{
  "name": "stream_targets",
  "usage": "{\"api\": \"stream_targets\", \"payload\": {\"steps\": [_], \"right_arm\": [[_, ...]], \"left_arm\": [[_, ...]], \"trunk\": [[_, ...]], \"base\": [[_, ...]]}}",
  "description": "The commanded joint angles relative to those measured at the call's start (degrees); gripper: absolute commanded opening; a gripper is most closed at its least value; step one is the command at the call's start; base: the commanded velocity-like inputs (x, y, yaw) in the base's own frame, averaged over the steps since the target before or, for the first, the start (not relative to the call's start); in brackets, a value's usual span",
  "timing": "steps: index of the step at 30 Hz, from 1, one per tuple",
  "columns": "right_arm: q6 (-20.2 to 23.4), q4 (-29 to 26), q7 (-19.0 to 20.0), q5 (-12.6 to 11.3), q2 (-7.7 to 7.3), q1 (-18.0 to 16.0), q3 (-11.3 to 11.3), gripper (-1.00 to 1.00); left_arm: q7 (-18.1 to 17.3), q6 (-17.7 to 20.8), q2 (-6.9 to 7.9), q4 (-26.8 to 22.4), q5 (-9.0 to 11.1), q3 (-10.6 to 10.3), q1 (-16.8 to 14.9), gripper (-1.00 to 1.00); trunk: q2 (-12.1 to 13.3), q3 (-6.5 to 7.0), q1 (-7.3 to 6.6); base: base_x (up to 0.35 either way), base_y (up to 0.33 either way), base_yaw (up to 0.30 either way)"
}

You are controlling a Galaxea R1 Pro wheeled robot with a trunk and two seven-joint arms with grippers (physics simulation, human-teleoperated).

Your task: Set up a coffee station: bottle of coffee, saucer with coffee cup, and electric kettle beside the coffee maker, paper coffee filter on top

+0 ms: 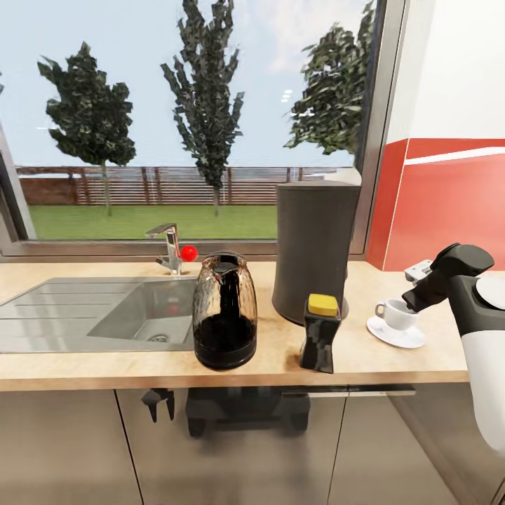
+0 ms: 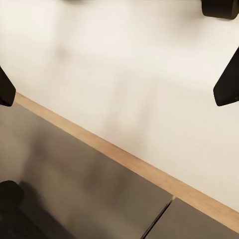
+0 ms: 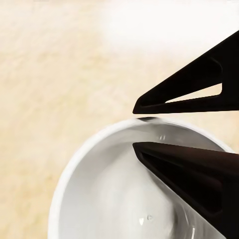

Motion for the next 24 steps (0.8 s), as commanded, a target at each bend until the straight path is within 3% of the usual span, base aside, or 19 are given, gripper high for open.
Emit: {"api": "stream_targets", "payload": {"steps": [1,5,24], "right_arm": [[0.61,-0.04,0.66,0.46,0.01,-0.05,-0.03,-1.00],[0.61,-0.03,0.66,0.46,0.01,-0.05,-0.02,-1.00],[0.61,-0.03,0.64,0.46,0.01,-0.05,-0.03,-1.00]], "left_arm": [[-0.20,0.08,0.01,0.03,0.23,-0.11,-0.04,1.00],[-0.19,0.08,0.01,0.03,0.23,-0.11,-0.04,1.00],[-0.19,0.08,0.01,0.03,0.23,-0.11,-0.04,1.00]], "trunk": [[-0.03,-0.07,-0.01],[-1.64,-0.79,0.87],[-2.84,-1.32,1.53]], "base": [[0.000,0.000,0.000],[0.000,0.000,0.000],[0.000,0.000,0.000]]}}
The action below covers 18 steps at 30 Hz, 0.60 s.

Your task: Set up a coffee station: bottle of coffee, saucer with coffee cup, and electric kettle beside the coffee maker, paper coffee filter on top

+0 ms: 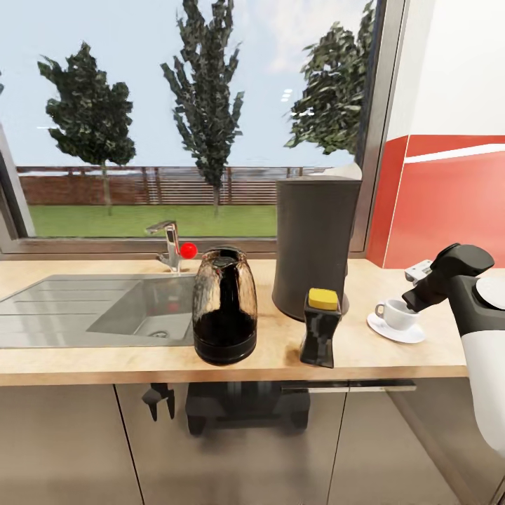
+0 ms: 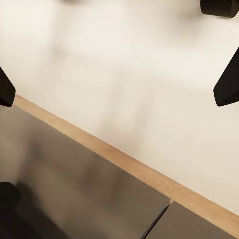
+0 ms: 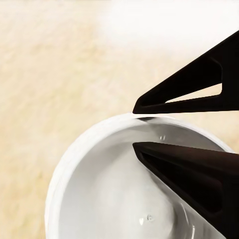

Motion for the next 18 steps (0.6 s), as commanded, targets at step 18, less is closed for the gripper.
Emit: {"api": "stream_targets", "payload": {"steps": [18], "right_arm": [[0.61,-0.04,0.65,0.46,0.01,-0.05,-0.02,-1.00]], "left_arm": [[-0.20,0.08,0.01,0.03,0.23,-0.11,-0.04,1.00]], "trunk": [[-1.24,-0.61,0.65]], "base": [[0.000,0.000,0.000]]}}
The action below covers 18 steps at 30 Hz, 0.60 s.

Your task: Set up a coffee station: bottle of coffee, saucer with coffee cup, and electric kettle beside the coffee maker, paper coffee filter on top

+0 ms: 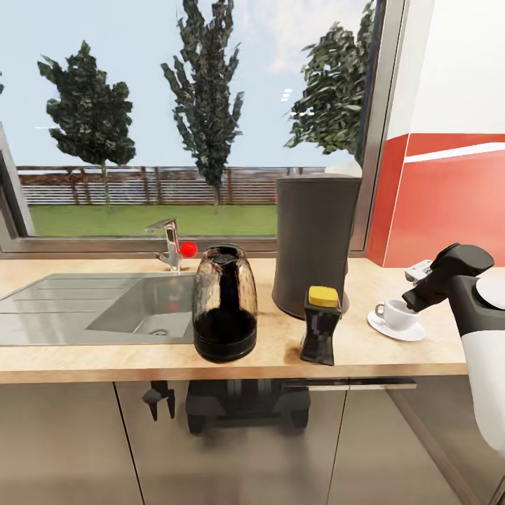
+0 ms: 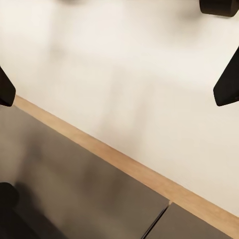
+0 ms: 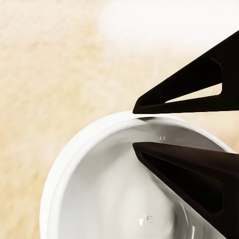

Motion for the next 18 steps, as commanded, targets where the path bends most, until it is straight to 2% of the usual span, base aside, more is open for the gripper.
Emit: {"api": "stream_targets", "payload": {"steps": [1,18], "right_arm": [[0.66,-0.03,0.67,0.34,0.00,-0.03,-0.01,-1.00],[0.66,-0.03,0.63,0.34,0.00,-0.03,-0.01,-1.00]], "left_arm": [[-0.20,0.08,0.02,0.02,0.23,-0.11,-0.04,1.00],[-0.20,0.08,0.02,0.02,0.23,-0.11,-0.04,1.00]], "trunk": [[-0.03,-0.08,0.00],[-0.03,-0.08,0.00]], "base": [[0.000,0.000,0.000],[0.000,0.000,0.000]]}}
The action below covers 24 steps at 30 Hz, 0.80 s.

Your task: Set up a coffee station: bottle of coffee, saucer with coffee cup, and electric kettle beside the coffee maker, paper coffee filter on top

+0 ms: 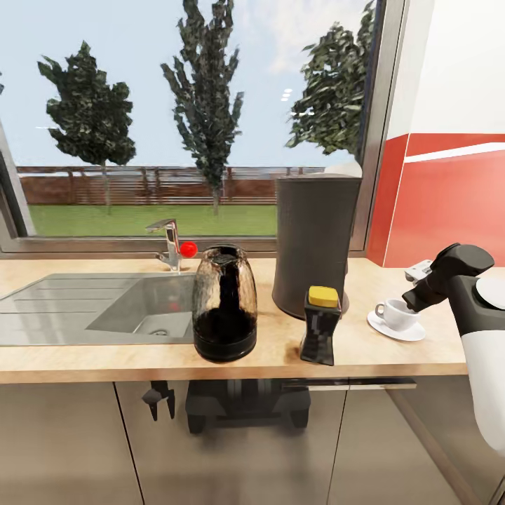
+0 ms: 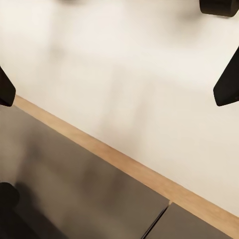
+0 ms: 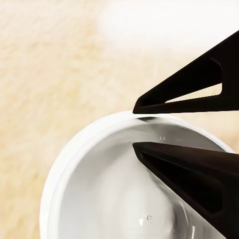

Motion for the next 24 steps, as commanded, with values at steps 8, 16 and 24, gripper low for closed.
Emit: {"api": "stream_targets", "payload": {"steps": [8,16,24], "right_arm": [[0.65,-0.04,0.66,0.37,0.00,-0.03,-0.02,1.00],[0.65,-0.04,0.69,0.37,0.00,-0.03,-0.02,1.00],[0.65,-0.07,0.69,0.37,0.00,-0.03,-0.02,1.00]], "left_arm": [[-0.20,0.08,0.01,0.02,0.23,-0.11,-0.04,1.00],[-0.20,0.08,0.00,0.02,0.23,-0.11,-0.04,1.00],[-0.20,0.08,0.01,0.02,0.23,-0.11,-0.04,1.00]], "trunk": [[-0.03,-0.08,0.00],[-0.03,-0.08,0.00],[1.58,0.64,-0.88]], "base": [[0.000,0.000,0.000],[0.000,0.000,0.000],[0.000,0.000,0.000]]}}
